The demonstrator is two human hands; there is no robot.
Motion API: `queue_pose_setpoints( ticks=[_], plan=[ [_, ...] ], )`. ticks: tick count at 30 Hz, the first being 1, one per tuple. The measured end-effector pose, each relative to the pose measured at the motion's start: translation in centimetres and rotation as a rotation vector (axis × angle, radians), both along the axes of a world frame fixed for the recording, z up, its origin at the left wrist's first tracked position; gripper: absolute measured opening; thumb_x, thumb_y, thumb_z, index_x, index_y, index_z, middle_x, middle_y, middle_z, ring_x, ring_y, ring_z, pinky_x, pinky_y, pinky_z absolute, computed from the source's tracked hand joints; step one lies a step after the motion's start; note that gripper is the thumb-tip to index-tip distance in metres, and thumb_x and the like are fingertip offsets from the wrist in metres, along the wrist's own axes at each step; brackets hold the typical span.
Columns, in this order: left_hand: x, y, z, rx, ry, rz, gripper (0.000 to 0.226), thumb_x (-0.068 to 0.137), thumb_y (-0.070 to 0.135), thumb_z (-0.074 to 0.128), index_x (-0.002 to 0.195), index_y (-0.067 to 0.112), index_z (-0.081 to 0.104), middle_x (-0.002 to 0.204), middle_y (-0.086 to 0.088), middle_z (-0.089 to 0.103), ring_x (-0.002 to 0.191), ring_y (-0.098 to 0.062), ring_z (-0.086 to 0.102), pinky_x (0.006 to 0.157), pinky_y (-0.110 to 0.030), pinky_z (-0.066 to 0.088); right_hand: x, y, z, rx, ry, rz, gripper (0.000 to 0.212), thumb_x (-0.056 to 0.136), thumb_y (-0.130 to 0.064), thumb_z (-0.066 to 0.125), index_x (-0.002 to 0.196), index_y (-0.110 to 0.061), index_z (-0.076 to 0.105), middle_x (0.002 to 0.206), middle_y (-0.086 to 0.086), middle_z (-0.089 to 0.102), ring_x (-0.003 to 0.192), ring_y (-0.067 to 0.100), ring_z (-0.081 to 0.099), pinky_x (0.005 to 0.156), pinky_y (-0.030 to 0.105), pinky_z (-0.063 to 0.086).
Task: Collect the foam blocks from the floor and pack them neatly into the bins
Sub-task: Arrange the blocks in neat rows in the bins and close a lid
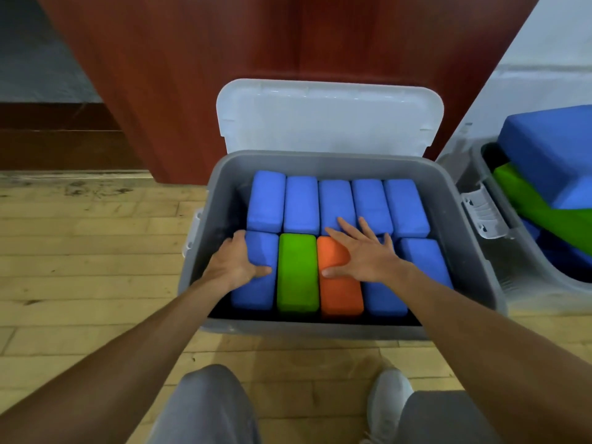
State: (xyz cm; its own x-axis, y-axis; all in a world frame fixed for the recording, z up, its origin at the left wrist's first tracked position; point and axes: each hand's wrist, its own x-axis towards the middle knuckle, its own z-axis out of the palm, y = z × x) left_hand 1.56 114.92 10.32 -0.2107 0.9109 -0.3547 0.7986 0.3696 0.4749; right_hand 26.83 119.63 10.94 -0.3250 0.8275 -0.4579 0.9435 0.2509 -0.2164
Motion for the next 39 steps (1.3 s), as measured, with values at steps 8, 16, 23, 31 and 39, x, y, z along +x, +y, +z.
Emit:
queue_pose_setpoints(
  ticks=[8, 16, 23, 31, 39],
  plan=[
    [-0.8, 1.1, 0.4, 0.065, 0.197, -0.217, 0.119, 0.069, 0.043, 0.081, 0.153, 0.018, 0.001, 0.153, -0.01, 0.015, 0.136, -0.032, 0.031, 0.106, -0.049, 0.037, -1.8, 0.3, 0.4, 0.088, -0.018, -0.007, 0.099, 0.069, -0.073, 0.063, 0.15, -0.04, 0.015, 0.161, -0.01, 0.001, 0.148, 0.025, -0.009, 0.112, 0.064, -0.012],
    [-1.4, 3.7, 1.7, 0.001, 0.517, -0.734, 0.115, 0.077, 0.061, 0.065, 0.152, 0.013, -0.008, 0.161, -0.001, -0.013, 0.148, -0.012, -0.008, 0.119, -0.036, 0.001, -4.8, 1.0, -0.6, 0.048, 0.066, 0.107, 0.121, 0.064, -0.077, 0.064, 0.153, -0.031, -0.005, 0.16, -0.01, -0.018, 0.147, 0.016, -0.017, 0.115, 0.056, -0.011],
    [-3.4, 2.3, 1.8, -0.058, 0.524, -0.614, 0.111, 0.081, 0.055, 0.064, 0.152, 0.007, -0.007, 0.161, -0.008, -0.012, 0.149, -0.017, -0.003, 0.119, -0.033, 0.001, -8.2, 1.0, -0.1, 0.04, 0.064, 0.194, 0.114, 0.066, -0.075, 0.065, 0.153, -0.035, 0.004, 0.16, -0.016, -0.013, 0.149, 0.013, -0.007, 0.112, 0.063, -0.01],
    [-0.4, 3.2, 1.2, -0.088, 0.49, -0.649, 0.104, 0.084, 0.057, 0.059, 0.153, 0.014, -0.006, 0.16, -0.004, -0.015, 0.148, -0.016, -0.007, 0.118, -0.044, 0.004, -4.2, 1.4, -0.6, 0.051, 0.081, 0.133, 0.113, 0.065, -0.07, 0.07, 0.154, -0.03, 0.011, 0.162, -0.011, -0.002, 0.149, 0.015, -0.006, 0.118, 0.056, -0.002],
    [2.8, 2.8, 2.2, -0.138, 0.605, -0.568, 0.091, 0.088, 0.041, 0.055, 0.151, 0.004, 0.002, 0.16, -0.017, -0.006, 0.148, -0.03, 0.0, 0.119, -0.05, 0.006, -3.5, 0.9, -0.4, 0.027, 0.164, 0.12, 0.098, 0.076, -0.059, 0.069, 0.153, -0.031, 0.014, 0.162, -0.01, 0.002, 0.149, 0.014, -0.004, 0.121, 0.045, 0.001]
  ],
)
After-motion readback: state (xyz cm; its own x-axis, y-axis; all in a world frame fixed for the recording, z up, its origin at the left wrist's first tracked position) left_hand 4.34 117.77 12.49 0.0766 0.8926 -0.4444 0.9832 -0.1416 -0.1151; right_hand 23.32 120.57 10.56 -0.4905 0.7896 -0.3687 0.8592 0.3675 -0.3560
